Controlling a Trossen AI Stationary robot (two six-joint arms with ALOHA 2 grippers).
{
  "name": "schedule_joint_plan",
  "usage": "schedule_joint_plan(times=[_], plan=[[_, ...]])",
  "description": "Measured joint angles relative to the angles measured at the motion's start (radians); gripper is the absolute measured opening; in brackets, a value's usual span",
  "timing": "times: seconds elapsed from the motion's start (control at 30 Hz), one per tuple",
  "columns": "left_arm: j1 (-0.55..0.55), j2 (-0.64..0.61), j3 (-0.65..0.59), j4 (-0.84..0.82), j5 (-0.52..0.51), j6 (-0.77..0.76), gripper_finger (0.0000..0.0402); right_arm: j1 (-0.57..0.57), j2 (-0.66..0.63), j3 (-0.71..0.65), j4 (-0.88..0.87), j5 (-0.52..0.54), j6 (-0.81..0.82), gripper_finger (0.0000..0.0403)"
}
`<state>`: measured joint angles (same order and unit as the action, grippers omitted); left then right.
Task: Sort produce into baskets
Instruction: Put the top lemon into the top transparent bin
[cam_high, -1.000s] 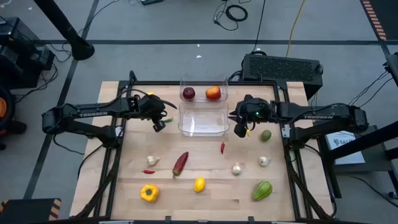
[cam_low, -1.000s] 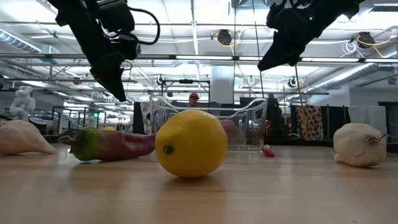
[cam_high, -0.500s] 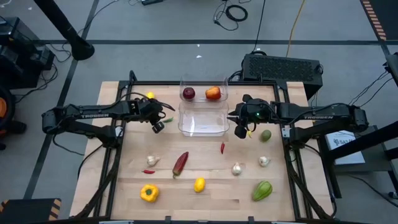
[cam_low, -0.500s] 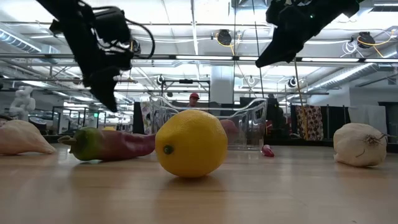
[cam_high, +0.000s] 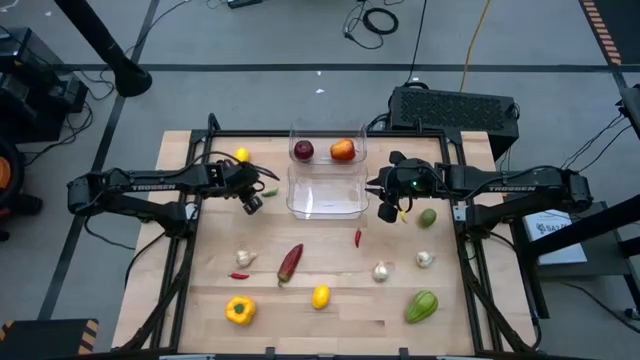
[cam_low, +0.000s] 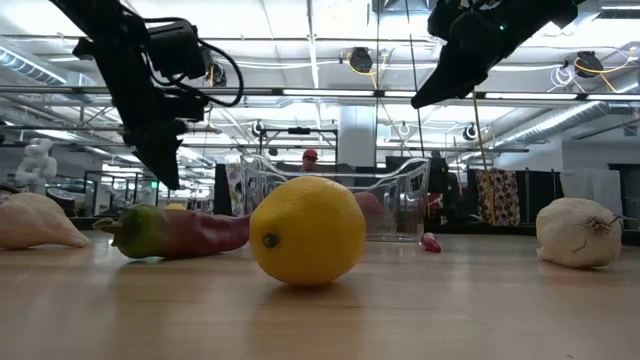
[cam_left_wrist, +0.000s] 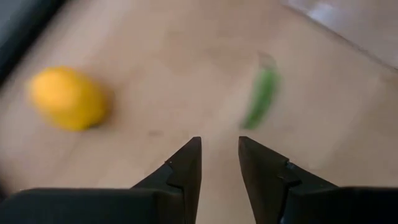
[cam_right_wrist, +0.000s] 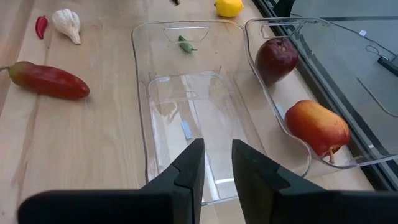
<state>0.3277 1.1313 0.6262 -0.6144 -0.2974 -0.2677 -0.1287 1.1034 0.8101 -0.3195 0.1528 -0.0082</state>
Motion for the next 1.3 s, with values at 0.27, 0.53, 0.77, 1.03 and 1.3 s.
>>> schedule_joint_plan(times=[0.27,0.53,0.77,1.03,1.3], plan=[[0.033,0.0,0.0,-0.013,-0.182,-0.223,0.0126,0.0,0.0,0.0,0.0,0.0,0.026,0.0073],[0.052,0.0,0.001,-0.072,-0.285,-0.333,0.0255,0.0,0.0,0.0,0.0,0.005,0.024,0.0073],[0.06,0.0,-0.032,-0.043,-0.332,-0.433,0.033,0.0,0.0,0.0,0.001,0.006,0.024,0.0073],[0.132,0.0,-0.07,0.088,-0.341,-0.377,0.0355,0.0,0.0,0.0,0.001,0.005,0.048,0.0073],[0.174,0.085,-0.07,0.137,-0.34,-0.373,0.0355,0.0,0.0,0.0,0.002,0.005,0.075,0.0073]])
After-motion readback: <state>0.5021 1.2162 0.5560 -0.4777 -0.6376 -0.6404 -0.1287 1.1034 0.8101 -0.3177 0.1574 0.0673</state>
